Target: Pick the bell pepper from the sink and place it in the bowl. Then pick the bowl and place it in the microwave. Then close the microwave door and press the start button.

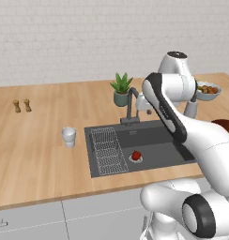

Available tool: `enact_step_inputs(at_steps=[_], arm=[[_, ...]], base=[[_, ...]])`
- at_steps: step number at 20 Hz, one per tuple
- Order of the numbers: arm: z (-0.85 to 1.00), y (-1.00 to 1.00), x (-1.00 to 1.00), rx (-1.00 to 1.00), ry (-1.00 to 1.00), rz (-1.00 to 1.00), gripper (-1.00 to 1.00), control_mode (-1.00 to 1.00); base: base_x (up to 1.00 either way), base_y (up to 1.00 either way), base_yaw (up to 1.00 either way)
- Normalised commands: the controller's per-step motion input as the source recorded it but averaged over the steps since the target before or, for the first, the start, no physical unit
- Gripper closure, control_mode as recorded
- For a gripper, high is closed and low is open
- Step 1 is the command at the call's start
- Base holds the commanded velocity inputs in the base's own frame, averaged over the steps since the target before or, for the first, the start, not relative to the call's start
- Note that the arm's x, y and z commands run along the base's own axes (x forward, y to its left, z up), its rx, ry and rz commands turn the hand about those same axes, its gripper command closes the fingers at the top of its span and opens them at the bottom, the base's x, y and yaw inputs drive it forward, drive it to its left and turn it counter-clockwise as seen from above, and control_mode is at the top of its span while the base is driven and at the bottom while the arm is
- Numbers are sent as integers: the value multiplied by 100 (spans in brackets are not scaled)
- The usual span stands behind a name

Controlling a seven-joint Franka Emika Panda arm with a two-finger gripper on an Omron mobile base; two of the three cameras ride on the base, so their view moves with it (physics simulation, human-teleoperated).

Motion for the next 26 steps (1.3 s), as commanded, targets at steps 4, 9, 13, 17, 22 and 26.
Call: enact_step_inputs(at_steps=[4,9,13,17,22,26], arm=[[-1,-2,-20,0,-1,0,-100,-100],[-6,-7,-64,0,0,0,-100,-100],[-15,-12,-80,0,0,0,-100,-100],[-26,-21,-47,0,2,0,-100,-100],[-38,-21,5,0,7,0,-100,-100],[-52,-11,35,0,13,0,-100,-100]], base=[[0,0,0],[0,0,0],[0,0,0],[0,0,0],[0,0,0],[0,0,0]])
